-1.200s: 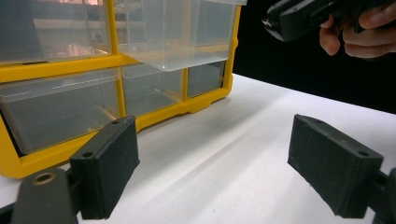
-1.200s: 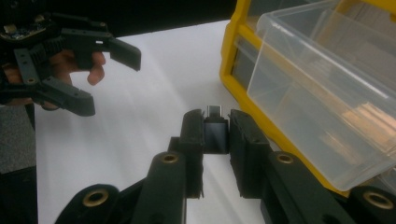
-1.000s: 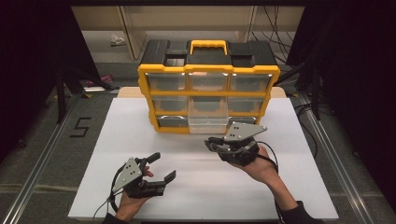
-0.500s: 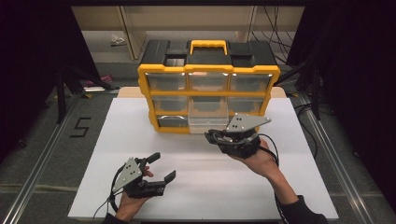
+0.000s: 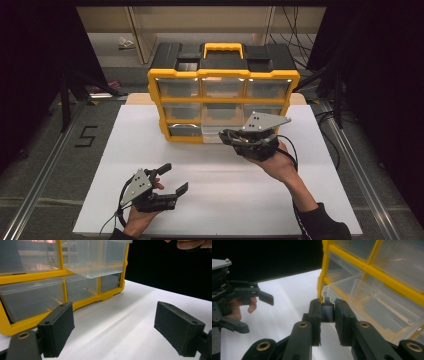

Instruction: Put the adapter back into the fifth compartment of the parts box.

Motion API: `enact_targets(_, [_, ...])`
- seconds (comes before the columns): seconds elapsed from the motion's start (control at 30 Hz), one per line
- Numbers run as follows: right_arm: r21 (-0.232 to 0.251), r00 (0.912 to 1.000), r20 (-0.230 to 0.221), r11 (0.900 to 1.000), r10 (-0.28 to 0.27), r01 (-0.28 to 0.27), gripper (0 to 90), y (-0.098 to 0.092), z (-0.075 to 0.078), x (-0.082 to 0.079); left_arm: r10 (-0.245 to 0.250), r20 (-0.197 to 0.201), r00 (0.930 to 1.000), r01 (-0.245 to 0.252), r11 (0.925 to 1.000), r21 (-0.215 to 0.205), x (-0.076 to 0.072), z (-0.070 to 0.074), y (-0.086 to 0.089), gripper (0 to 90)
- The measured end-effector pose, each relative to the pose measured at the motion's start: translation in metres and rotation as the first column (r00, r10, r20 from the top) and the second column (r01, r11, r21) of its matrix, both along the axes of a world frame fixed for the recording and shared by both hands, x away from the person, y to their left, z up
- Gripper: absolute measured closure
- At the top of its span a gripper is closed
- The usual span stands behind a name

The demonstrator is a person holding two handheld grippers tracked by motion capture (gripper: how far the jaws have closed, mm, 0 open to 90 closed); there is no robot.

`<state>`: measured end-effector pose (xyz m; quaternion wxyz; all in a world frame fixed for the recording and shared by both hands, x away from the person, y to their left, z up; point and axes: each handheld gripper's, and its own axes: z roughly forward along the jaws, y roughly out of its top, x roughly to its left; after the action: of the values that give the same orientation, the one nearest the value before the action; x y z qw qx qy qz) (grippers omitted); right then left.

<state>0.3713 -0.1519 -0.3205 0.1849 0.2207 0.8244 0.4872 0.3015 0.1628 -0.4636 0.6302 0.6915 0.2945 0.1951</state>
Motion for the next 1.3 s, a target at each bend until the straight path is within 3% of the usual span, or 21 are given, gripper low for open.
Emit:
enact_targets(0.47, [0.028, 0.9990, 0.006, 0.999, -0.045, 0.045, 76.3, -0.003, 0.007, 0.013, 0.001, -0.001, 1.0000, -0.001, 1.0000, 0.000, 0.000, 0.000, 0.000, 15.8])
enact_targets(1.3, [0.030, 0.9935, -0.006, 0.993, -0.114, 0.114, 76.3, -0.006, 0.006, 0.035, 0.000, -0.001, 1.0000, 0.000, 1.0000, 0.001, 0.000, 0.000, 0.000, 15.8])
